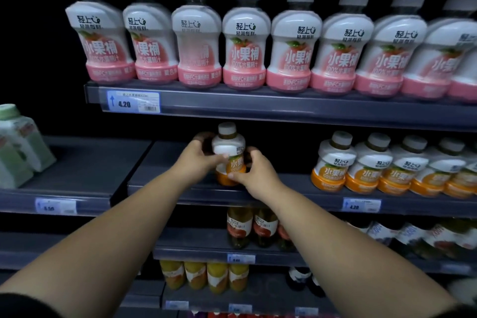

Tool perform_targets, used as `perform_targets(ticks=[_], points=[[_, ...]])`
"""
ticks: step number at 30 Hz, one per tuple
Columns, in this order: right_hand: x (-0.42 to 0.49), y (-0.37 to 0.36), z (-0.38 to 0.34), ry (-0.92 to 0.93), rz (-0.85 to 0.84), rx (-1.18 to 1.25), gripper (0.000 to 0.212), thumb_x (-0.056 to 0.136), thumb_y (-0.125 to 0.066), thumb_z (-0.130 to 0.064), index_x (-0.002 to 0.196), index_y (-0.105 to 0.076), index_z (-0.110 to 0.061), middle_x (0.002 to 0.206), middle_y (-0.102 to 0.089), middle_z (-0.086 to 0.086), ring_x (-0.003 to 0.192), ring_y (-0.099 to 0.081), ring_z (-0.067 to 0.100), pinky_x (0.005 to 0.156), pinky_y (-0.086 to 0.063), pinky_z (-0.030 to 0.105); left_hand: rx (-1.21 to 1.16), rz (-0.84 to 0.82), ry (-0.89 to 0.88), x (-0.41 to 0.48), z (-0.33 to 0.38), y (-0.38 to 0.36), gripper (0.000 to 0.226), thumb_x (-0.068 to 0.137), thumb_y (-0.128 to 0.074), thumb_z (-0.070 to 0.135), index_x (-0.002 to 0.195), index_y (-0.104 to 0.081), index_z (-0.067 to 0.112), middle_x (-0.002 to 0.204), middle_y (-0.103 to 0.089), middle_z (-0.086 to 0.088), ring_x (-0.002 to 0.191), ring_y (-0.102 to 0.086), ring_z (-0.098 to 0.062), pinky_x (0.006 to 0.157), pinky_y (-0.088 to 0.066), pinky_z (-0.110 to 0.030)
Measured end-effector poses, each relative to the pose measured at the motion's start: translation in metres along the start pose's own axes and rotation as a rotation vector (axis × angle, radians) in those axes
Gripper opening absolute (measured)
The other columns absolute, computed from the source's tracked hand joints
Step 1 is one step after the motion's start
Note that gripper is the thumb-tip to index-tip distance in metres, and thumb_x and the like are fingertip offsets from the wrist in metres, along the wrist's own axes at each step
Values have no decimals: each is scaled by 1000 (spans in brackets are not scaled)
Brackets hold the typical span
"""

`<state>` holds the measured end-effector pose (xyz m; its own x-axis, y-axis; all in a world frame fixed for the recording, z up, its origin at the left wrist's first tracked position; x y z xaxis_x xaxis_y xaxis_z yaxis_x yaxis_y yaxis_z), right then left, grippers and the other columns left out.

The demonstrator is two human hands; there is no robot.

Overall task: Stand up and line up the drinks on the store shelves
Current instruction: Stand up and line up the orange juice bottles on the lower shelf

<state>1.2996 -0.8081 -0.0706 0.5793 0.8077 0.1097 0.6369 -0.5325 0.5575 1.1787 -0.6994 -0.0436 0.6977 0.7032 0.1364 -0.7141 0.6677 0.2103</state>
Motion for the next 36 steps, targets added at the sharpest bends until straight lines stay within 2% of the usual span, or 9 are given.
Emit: perform_targets(ticks=[3, 7, 10, 15, 19, 23, 29, 34, 36], points=[[0, 5, 12, -23, 4, -15, 72, 73, -86, -34, 133, -48, -22, 126, -62, -1, 112, -61, 17, 97, -53, 41, 117, -48, 55, -2, -21, -14, 67, 72, -88, 14, 127, -50, 20, 117, -68, 0, 104, -68, -15, 92, -57, -38], [-4, 8, 19, -4, -13, 8, 65, 74, -86, -27, 129, -51, -22, 119, -64, -5, 106, -63, 12, 96, -54, 40, 233, -37, 77, 4, -36, -17, 71, 61, -92, 28, 121, -56, 18, 112, -70, 0, 102, -69, -16, 94, -56, -45], [-7, 15, 25, -7, -8, 12, 73, 75, -86, -29, 136, -47, -23, 125, -62, -5, 111, -61, 12, 97, -53, 39, 209, -69, 73, 8, -33, -26, 78, 55, -89, 37, 123, -58, 18, 113, -72, 0, 104, -69, -15, 96, -54, -46], [-17, 42, 40, -17, 20, 25, 72, 79, -84, -26, 140, -46, -23, 129, -60, -5, 115, -59, 12, 100, -51, 39, 178, -149, 42, 15, -26, -64, 64, 77, -83, 14, 134, -52, 14, 123, -68, -2, 113, -64, -16, 102, -50, -46], [-33, 72, 59, -40, 72, 69, 76, 81, -82, -23, 146, -42, -22, 136, -57, -5, 121, -55, 10, 103, -49, 36, 197, -204, 1, 18, -20, -101, 58, 83, -78, 16, 135, -52, 14, 123, -66, -2, 113, -63, -16, 103, -49, -44], [-53, 107, 80, -51, 183, 119, 68, 83, -80, -18, 143, -48, -22, 130, -59, -5, 117, -56, 7, 98, -48, 26, 253, -202, -37, 18, -9, -137, 57, 85, -77, 23, 136, -52, 17, 124, -65, -2, 113, -61, -17, 101, -49, -40], [-77, 154, 109, -101, 299, 162, 52, 85, -79, -20, 131, -57, -26, 117, -60, -11, 109, -60, 7, 95, -55, 33, 326, -192, -39, 21, -3, -177, 50, 84, -77, 29, 128, -57, 18, 119, -68, -1, 109, -63, -18, 100, -50, -44], [-90, 169, 123, -109, 331, 184, 50, 87, -77, -18, 132, -56, -23, 122, -61, -6, 104, -61, 3, 93, -54, 30, 342, -147, -32, 15, -1, -175, 48, 85, -76, 30, 128, -57, 19, 120, -67, 0, 110, -62, -18, 100, -49, -44], [-94, 177, 126, -112, 353, 172, 48, 87, -77, -19, 131, -57, -24, 120, -62, -5, 105, -60, 4, 92, -54, 29, 304, -127, -39, 8, 3, -175, 53, 84, -78, 26, 130, -53, 19, 118, -64, 3, 110, -61, -17, 99, -49, -39]])
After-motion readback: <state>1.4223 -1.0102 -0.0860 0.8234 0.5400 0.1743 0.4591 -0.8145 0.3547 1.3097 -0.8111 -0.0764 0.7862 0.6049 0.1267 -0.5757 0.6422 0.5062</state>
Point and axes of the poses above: each hand's wrist, its own x-axis towards the middle knuckle, its own y-axis out of the back of the hand, z = x × y, the point moved 10 cm from there along x, towards the middle knuckle
